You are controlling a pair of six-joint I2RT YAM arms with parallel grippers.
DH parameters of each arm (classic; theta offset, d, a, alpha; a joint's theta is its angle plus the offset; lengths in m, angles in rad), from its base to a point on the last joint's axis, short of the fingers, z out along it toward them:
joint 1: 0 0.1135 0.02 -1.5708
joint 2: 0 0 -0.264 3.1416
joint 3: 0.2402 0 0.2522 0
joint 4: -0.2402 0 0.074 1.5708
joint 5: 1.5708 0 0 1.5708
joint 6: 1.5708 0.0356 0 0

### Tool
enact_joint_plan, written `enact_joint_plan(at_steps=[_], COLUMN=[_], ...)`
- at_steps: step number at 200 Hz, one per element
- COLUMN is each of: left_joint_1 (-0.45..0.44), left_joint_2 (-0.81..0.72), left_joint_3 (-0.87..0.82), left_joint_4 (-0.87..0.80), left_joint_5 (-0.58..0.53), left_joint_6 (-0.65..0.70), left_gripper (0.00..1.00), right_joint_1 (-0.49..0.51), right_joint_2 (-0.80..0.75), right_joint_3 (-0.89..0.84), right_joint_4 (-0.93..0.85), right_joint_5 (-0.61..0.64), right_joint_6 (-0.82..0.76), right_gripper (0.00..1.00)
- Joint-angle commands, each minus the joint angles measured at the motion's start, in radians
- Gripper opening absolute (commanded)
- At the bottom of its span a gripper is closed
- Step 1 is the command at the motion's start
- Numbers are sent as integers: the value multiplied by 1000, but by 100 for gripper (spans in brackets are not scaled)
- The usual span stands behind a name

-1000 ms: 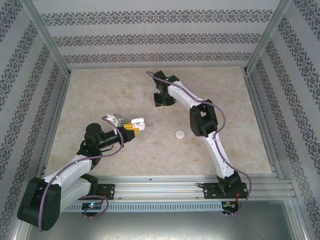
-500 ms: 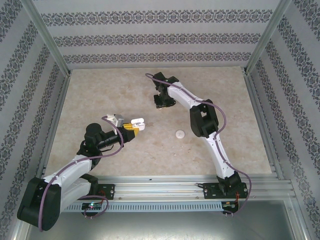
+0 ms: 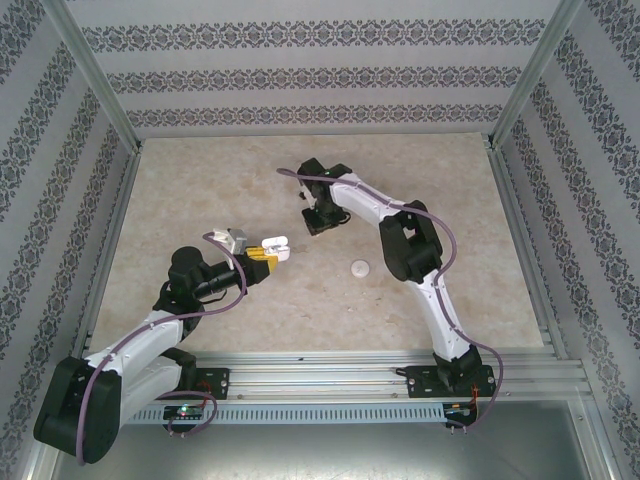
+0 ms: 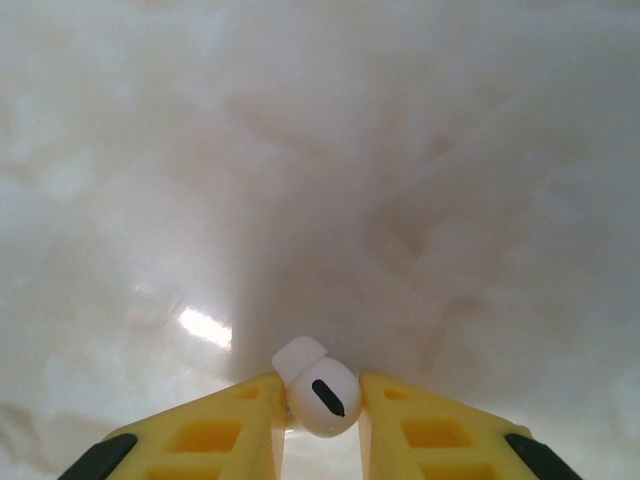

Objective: Insert the wireless bluetooth earbuds into the charging case

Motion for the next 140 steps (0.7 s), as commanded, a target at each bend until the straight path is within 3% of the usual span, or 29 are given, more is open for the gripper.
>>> enact_joint_plan(at_steps=[1, 59, 140], left_joint_1=[7, 7, 6], left_joint_2=[-12, -21, -18], left_joint_3=[-9, -9, -4], left_joint_4=[4, -12, -14], left_joint_5=[21, 19, 19], left_joint_6=[-6, -1, 4], left_gripper=[14, 15, 15], right_joint_1=[26, 25, 29], right_joint_2=[-35, -80, -123], right_joint_3=[-51, -14, -68], right_joint_4=[-31, -55, -3], right_joint_5=[-23, -19, 10], right_joint_6=[-80, 53, 496], right_gripper=[27, 48, 53])
